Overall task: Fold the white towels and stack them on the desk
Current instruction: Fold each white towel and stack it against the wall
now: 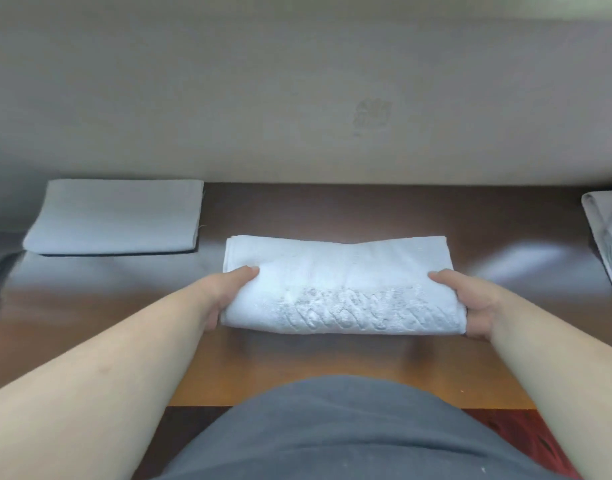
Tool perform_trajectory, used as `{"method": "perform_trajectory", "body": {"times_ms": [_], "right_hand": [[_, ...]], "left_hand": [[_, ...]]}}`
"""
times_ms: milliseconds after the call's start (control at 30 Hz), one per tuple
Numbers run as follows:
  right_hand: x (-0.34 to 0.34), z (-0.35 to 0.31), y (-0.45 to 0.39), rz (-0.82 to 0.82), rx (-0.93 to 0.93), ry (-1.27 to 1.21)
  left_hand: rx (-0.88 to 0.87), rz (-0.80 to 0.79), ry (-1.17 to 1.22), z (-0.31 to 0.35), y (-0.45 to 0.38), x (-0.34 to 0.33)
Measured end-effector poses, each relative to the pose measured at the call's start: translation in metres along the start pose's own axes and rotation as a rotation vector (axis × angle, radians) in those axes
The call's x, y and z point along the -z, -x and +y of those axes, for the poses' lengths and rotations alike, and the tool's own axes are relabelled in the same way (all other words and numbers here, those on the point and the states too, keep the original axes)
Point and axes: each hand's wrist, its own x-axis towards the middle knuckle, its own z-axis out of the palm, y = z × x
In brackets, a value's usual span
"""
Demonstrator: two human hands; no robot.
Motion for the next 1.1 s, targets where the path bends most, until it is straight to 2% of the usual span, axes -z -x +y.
{"method": "perform_trajectory", "body": {"times_ms": [267, 433, 700, 833, 1100], "right_hand": [[-0.054, 0.016, 0.038, -0.124, 0.123, 0.009], [-0.098, -0.007, 0.052, -0.213, 0.194, 0.058], [-0.191, -0.046, 0.072, -0.337, 0.275, 0.135], [-0.248, -0.052, 0.073, -0.375, 0.311, 0.139], [-0.364, -0.052, 0.039, -0.299, 0.325, -0.004]], "left_hand": [[-0.189, 0.100, 0.091, -0.014, 0.062, 0.067], [-0.282, 0.154, 0.169, 0.000, 0.098, 0.101], [-0.368, 0.326, 0.258, 0.030, 0.132, 0.179], [-0.379, 0.343, 0.229, 0.053, 0.129, 0.231], [-0.354, 0.309, 0.148, 0.100, 0.068, 0.339]]}}
